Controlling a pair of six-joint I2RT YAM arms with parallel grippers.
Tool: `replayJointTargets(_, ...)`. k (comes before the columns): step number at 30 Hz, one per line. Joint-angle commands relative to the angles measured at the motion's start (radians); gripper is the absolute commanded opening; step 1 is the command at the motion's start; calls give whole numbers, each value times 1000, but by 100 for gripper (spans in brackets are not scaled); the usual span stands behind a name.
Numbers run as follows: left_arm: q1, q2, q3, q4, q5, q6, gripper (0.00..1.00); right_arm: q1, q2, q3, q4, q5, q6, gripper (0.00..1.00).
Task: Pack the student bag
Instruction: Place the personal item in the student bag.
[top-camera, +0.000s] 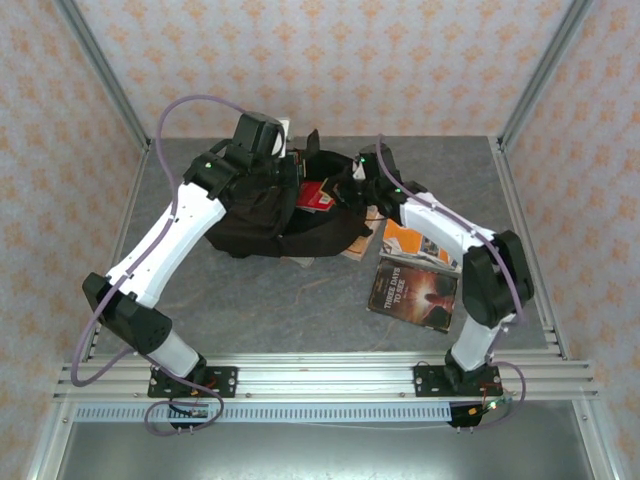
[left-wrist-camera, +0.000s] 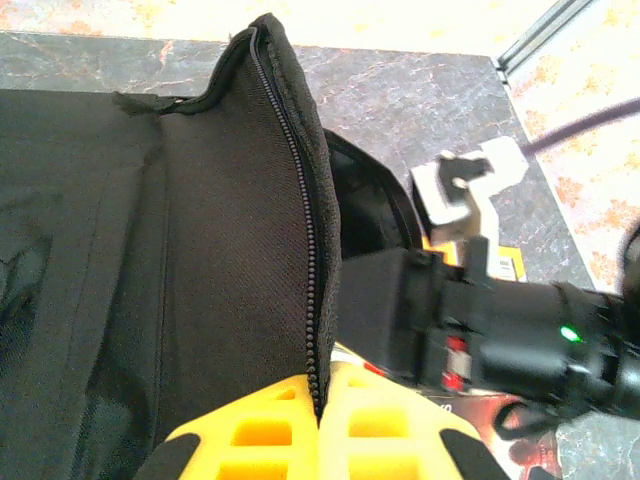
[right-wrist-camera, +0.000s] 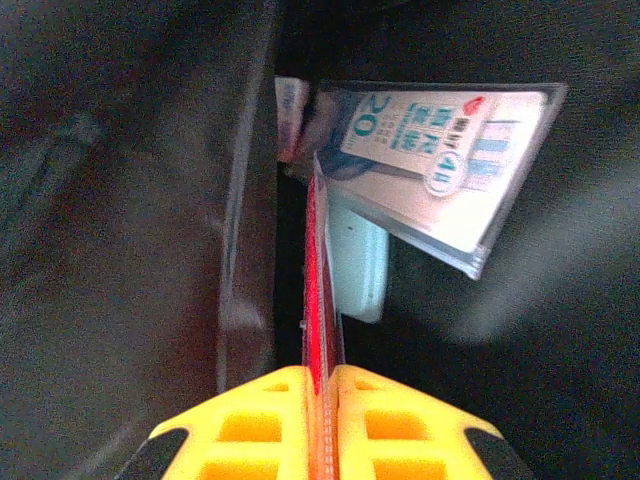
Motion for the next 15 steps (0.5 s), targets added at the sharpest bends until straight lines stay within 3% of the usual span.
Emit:
replayJointTargets(1,-16,-39,3,67,-4,20,0,31,116,133,100,-53,44,0)
replayJointTargets(5,-18,-44,6,60,-39,36,0,67,282,329,4,-46,24,1)
replayJointTargets(9,-14,-51,5,53,-94,49,0,95,441,529,-100,-41,20,11)
replayJointTargets(12,-8,-51,-1,55,-120,51,0,106,515,636,-127,-60,10,39)
replayJointTargets(15,1,-43,-4,51,-164,54,0,108,516,660,-136,-65,-42,57)
